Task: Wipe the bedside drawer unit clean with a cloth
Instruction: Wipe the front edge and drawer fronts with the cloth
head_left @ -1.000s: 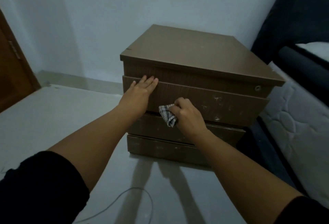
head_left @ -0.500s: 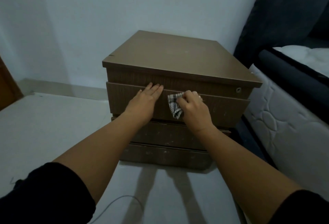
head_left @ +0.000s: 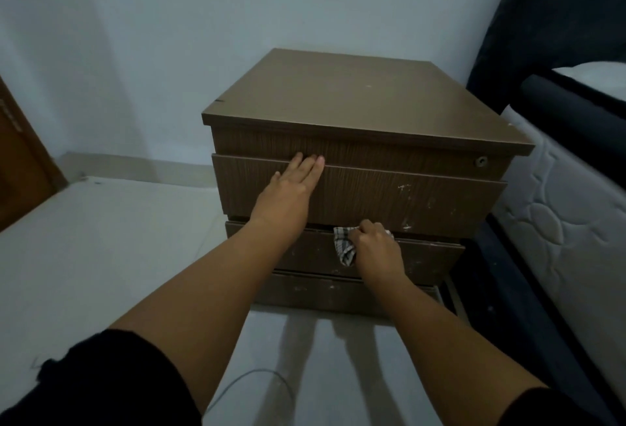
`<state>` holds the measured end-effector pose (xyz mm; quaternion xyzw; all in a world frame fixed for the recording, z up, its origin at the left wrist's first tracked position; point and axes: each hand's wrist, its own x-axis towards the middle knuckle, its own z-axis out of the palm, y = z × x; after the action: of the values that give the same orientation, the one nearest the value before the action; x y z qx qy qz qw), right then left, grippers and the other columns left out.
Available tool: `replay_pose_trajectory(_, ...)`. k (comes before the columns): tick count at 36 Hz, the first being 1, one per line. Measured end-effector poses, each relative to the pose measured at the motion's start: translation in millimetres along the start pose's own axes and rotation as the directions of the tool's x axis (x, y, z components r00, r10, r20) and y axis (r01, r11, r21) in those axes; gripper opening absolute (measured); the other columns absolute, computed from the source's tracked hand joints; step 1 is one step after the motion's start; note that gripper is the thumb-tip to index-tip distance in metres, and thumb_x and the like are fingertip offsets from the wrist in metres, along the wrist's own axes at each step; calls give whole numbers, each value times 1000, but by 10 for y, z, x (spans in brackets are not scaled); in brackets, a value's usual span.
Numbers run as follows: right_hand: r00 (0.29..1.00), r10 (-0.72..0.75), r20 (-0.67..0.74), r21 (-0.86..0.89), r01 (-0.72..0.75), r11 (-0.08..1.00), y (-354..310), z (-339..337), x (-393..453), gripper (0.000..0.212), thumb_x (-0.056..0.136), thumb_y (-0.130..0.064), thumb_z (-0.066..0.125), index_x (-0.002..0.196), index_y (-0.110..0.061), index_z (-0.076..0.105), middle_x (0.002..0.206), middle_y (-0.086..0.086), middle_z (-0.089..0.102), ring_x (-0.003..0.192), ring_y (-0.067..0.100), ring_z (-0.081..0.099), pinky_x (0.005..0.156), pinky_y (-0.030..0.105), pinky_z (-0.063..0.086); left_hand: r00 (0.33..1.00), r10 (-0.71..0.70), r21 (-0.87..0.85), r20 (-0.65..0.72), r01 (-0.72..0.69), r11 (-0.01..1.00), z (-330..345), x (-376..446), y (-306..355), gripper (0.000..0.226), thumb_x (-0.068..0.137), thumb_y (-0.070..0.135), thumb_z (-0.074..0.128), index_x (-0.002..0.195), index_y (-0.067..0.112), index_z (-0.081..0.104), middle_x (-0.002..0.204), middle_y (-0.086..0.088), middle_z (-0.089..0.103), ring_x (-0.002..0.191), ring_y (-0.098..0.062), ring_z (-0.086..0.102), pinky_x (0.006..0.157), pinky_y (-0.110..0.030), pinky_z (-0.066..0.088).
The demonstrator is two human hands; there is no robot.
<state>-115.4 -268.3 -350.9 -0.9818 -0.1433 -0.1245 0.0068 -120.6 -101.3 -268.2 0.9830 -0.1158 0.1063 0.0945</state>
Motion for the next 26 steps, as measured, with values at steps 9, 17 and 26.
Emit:
replay_pose_trajectory(9,957,-184,-225,26,195,981,58,-501,-4,32,62,-7,81,92,-11,71,92,7,64,79,23,62,53,27,50,996,-51,62,67,47,997,-165,-9,-19,87,89,-3,49,153,22,-4,162,3,-1,150,-17,-4,121,-44,6)
replay_pose_trajectory(17,891,-161,-425,-60,150,987,371,-988,22,25,61,-3,81,84,-5,71,83,11,64,69,23,59,46,23,46,998,43,76,46,-46,996,-90,-15,291,90,87,-1,52,153,23,-5,161,4,-5,149,-17,-8,121,-44,4)
replay_pose_trajectory(26,921,-72,-384,-20,69,997,523,-605,-25,24,57,-2,84,77,-6,71,80,9,64,69,23,60,44,22,45,995,97,105,0,-96,990,70,70,481,89,88,-1,51,153,19,-8,161,2,-9,149,-18,-9,121,-41,1)
